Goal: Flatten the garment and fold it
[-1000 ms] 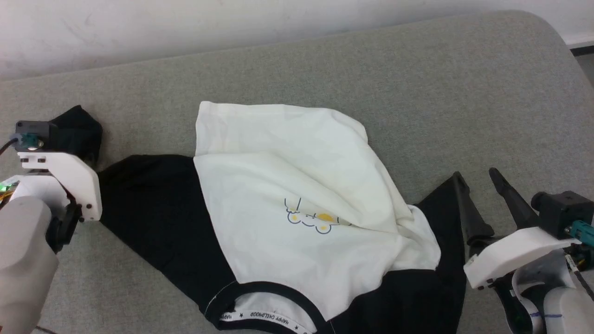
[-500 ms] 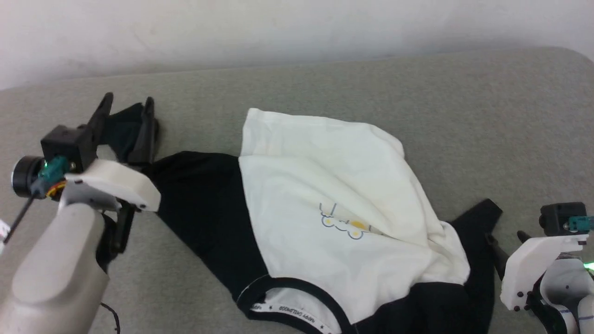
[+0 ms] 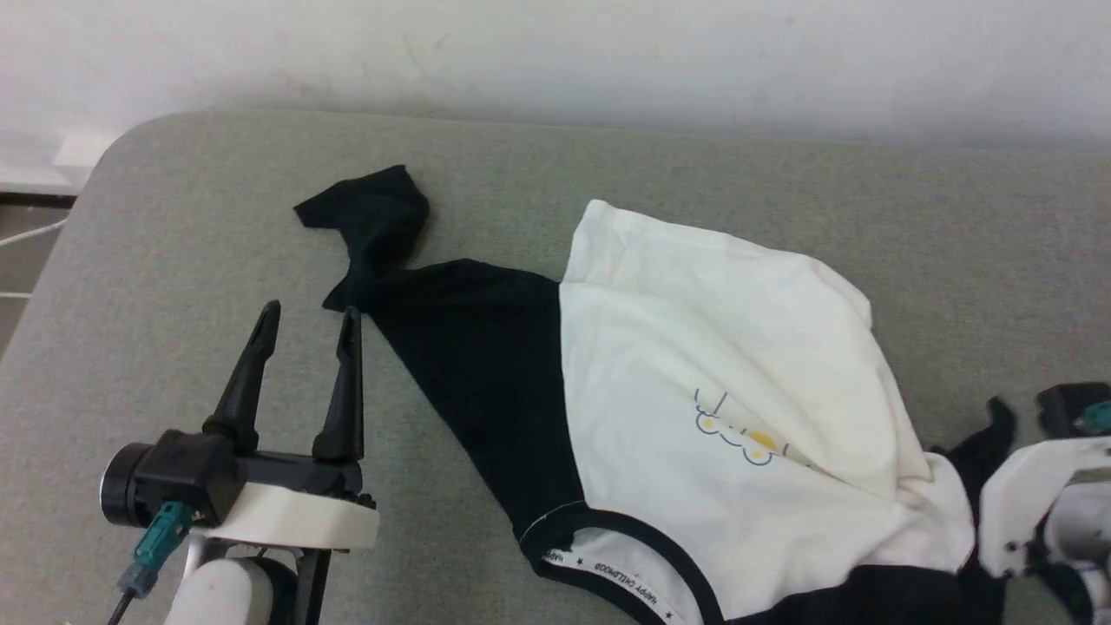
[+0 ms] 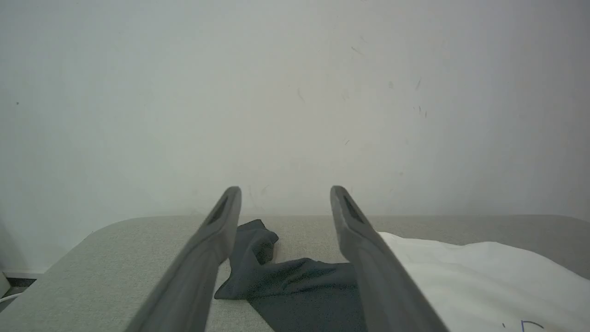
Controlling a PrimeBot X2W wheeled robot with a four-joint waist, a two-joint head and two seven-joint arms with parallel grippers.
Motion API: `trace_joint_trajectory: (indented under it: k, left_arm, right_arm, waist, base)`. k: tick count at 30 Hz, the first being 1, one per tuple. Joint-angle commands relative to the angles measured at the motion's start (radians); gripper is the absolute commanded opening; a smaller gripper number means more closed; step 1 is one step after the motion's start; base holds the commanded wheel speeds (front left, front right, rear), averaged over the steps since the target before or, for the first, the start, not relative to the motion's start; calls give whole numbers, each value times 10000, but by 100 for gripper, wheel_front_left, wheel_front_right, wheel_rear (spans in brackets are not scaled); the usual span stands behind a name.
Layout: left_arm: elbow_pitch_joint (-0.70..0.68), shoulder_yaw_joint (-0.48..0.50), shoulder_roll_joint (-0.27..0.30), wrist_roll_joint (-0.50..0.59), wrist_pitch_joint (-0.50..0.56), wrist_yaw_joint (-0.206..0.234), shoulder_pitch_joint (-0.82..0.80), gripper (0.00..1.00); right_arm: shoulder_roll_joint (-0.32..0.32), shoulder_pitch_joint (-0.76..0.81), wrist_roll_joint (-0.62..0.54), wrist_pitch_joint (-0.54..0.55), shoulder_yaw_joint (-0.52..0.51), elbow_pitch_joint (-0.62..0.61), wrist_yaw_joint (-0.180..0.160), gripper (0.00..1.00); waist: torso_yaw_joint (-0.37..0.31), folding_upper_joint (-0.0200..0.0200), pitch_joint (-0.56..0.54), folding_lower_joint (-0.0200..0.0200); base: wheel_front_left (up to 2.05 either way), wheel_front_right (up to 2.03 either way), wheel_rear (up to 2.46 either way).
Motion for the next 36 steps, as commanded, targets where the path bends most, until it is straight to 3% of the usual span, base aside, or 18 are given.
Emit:
trace_joint_trajectory:
  k: [1, 7, 11, 16, 22, 31, 32, 33, 36]
  left_arm:
    - [-80, 251, -232, 228, -44, -266, 116, 100]
    - [-12, 759, -872, 735, -44, -1063, 188, 100]
    - [12, 1000, -1275, 990, -45, -1444, 88, 100]
    - [98, 1071, -1714, 1235, -45, -1760, -38, 100]
    - [158, 1024, -2042, 1375, -45, -1978, -397, 100]
    - [396, 914, -2263, 1474, -45, -2101, -695, 100]
    - [448, 921, -2272, 1473, -45, -2109, -690, 100]
    - [515, 924, -2277, 1476, -45, -2116, -675, 100]
    - [674, 925, -2280, 1493, -45, -2128, -630, 100]
  right_arm:
    - [-308, -284, -344, -208, -190, 186, -17, 0]
    - [-1893, -1827, -1787, -872, -813, -148, -17, 0]
    - [-2745, -3180, -2179, -1175, -436, 16, -17, 0]
    - [-3506, -4851, -2660, -1545, 126, 1129, -17, 0]
    - [-3884, -6107, -4006, -2063, -426, 2687, -17, 0]
    - [-3230, -5686, -5373, -2299, -2000, 4923, -17, 0]
    - [-3103, -5606, -5396, -2235, -2151, 5178, -17, 25]
    - [-2979, -5551, -5409, -2181, -2354, 5384, -17, 100]
    - [-2724, -5506, -5417, -2317, -2628, 5645, -17, 100]
  waist:
    - [333, -1, 88, 2]
    - [678, -1, 199, 2]
    - [894, -1, 405, 2]
    - [1168, -1, 786, 2]
    - [1522, -1, 1304, 2]
    - [1460, -1, 1411, 2]
    - [1399, -1, 1357, 2]
    - [1328, -1, 1291, 2]
    - [1178, -1, 1119, 2]
  base:
    - [0, 0, 0]
    - [0, 0, 0]
    - [0, 0, 0]
    - [0, 0, 0]
    - [0, 0, 0]
    - [0, 0, 0]
    - [0, 0, 0]
    - [0, 0, 0]
    - [0, 0, 0]
